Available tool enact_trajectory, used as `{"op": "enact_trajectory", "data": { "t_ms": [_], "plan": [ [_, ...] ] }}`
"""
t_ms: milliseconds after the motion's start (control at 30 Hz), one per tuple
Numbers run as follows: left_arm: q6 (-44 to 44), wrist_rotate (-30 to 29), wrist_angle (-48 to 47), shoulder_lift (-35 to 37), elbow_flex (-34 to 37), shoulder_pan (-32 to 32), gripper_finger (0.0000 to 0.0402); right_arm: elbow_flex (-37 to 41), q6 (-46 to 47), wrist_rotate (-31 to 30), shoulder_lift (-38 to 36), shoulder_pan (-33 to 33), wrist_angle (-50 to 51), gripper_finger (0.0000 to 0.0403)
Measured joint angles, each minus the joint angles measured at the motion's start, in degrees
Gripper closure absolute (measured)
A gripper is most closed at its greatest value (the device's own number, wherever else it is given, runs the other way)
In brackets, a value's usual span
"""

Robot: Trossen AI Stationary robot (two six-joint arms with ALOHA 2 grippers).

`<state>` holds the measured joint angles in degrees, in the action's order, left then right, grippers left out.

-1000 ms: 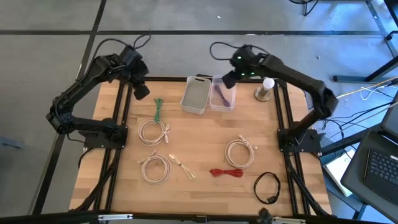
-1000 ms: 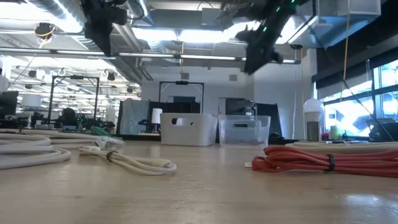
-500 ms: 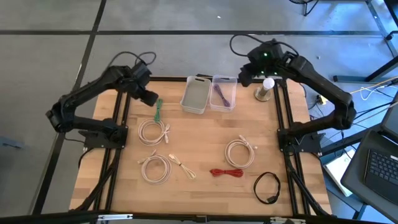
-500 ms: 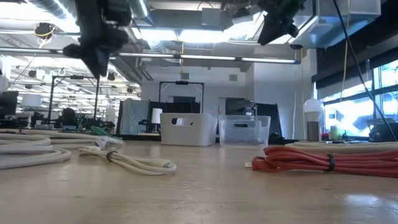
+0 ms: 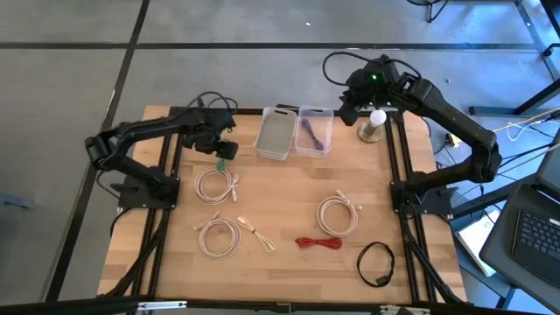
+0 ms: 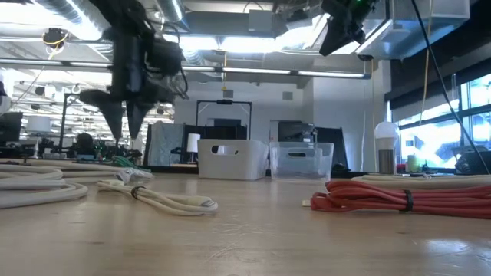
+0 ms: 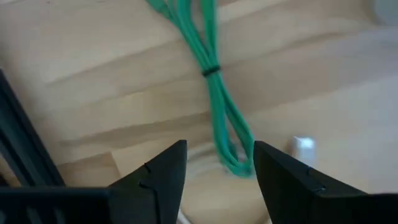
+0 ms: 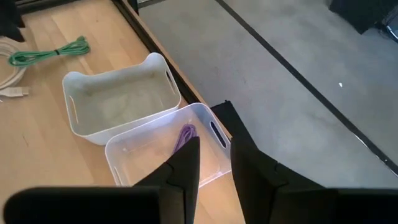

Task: Pick & Place USB Port
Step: Put the green usb cable into the transparent bin

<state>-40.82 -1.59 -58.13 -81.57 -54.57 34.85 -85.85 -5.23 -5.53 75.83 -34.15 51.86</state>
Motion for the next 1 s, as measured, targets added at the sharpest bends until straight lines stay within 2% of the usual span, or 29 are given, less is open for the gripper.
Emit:
{"op": "enact_trajectory", "data": {
  "t_ms": [333,567,667,767,867,933,1000],
  "plan": [
    [3.3,-0.1,9.1,-12.1,0.0,0.7,0.0221,0.0,-0.1,0.2,0.0,0.0,0.7,0.0311],
    [4.8,-2.9,8.8,-18.7,-0.3,2.3,0.0221,0.0,-0.1,0.2,0.0,0.0,0.8,0.0311],
    [7.5,-2.3,9.4,-19.8,-0.4,3.1,0.0225,0.0,-0.1,0.2,0.0,0.0,0.7,0.0311],
    [10.8,-1.2,10.9,-19.0,-0.2,3.3,0.0254,0.0,-0.1,0.1,0.0,-0.2,0.7,0.0311],
    [11.9,-2.4,12.1,-16.1,0.3,3.3,0.0318,0.0,0.1,0.0,0.0,-0.2,0.7,0.0311],
    [13.1,-4.3,12.0,-12.2,0.3,3.8,0.037,0.0,0.1,-0.1,0.0,-0.2,0.6,0.0311],
    [13.9,-4.2,11.7,-7.6,0.1,4.4,0.0381,0.0,0.2,-0.8,0.0,-0.2,0.1,0.0311]
  ]
}}
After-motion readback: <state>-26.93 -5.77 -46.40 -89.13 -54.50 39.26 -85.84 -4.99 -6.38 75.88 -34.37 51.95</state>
